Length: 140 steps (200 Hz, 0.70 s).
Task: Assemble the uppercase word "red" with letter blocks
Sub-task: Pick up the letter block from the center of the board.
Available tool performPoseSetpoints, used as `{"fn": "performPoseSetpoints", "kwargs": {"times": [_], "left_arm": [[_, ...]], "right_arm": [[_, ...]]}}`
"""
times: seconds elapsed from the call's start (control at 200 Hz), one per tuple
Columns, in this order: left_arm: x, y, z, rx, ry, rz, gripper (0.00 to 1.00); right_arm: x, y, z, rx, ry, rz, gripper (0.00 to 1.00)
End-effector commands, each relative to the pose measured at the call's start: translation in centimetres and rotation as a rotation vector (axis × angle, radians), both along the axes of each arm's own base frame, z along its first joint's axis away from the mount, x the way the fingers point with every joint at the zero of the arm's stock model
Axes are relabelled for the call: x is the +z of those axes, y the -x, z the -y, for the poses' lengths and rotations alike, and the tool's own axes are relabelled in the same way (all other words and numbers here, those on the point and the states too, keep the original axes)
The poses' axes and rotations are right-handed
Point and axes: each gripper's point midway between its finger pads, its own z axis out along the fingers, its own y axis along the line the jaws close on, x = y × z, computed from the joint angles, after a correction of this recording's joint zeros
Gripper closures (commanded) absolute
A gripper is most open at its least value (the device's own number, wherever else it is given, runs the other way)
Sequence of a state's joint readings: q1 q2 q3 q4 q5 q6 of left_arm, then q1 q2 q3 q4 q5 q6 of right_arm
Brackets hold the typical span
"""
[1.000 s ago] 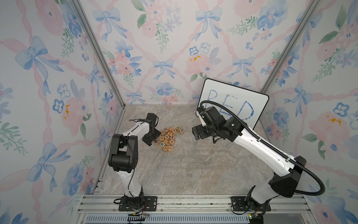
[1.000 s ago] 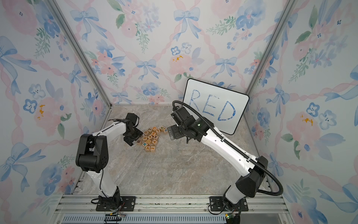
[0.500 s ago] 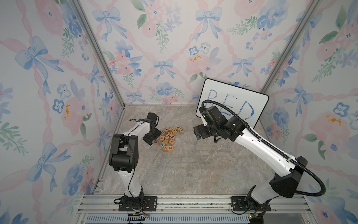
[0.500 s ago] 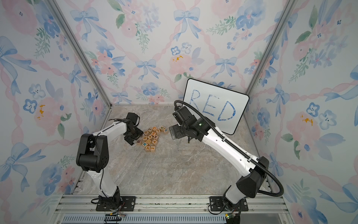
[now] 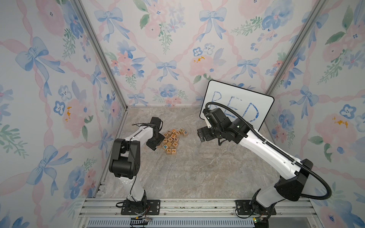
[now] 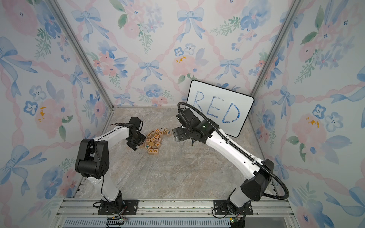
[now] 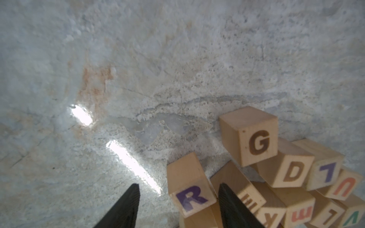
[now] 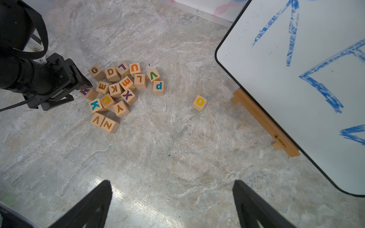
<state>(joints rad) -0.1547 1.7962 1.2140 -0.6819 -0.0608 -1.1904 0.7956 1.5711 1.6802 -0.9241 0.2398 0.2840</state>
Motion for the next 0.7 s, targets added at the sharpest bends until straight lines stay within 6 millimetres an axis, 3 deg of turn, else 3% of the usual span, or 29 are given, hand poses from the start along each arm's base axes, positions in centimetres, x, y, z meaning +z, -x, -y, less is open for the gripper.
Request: {"fn": "performPoseSetpoints", "kwargs": {"times": [0.0, 0.17, 0.38, 0.61, 0.695], "left_arm": [[-0.2, -0.3, 0.1, 0.016, 0.000, -0.014, 0.31], [-0.4, -1.2, 0.3, 0.017, 0.000, -0.011, 0.29], [-1.7, -0.8, 0.6, 0.037, 0.013, -0.048, 0.38], [-2.6, -0.4, 0.6, 0.048, 0.012, -0.074, 0.39], [-2.9, -0.3, 0.7, 0.059, 0.020, -0.081, 0.46]], "right_arm": [[-0.7, -0.2, 0.5, -0.002, 0.029, -0.017, 0.03], [-0.8, -0.2, 0.7, -0.006, 0.032, -0.020, 0.03], [-0.9, -0.4, 0.9, -0.011, 0.035, -0.021, 0.03], [-1.3, -0.5, 1.3, -0.021, 0.042, -0.029, 0.03], [-1.3, -0.5, 1.3, -0.021, 0.042, -0.028, 0.03]]}}
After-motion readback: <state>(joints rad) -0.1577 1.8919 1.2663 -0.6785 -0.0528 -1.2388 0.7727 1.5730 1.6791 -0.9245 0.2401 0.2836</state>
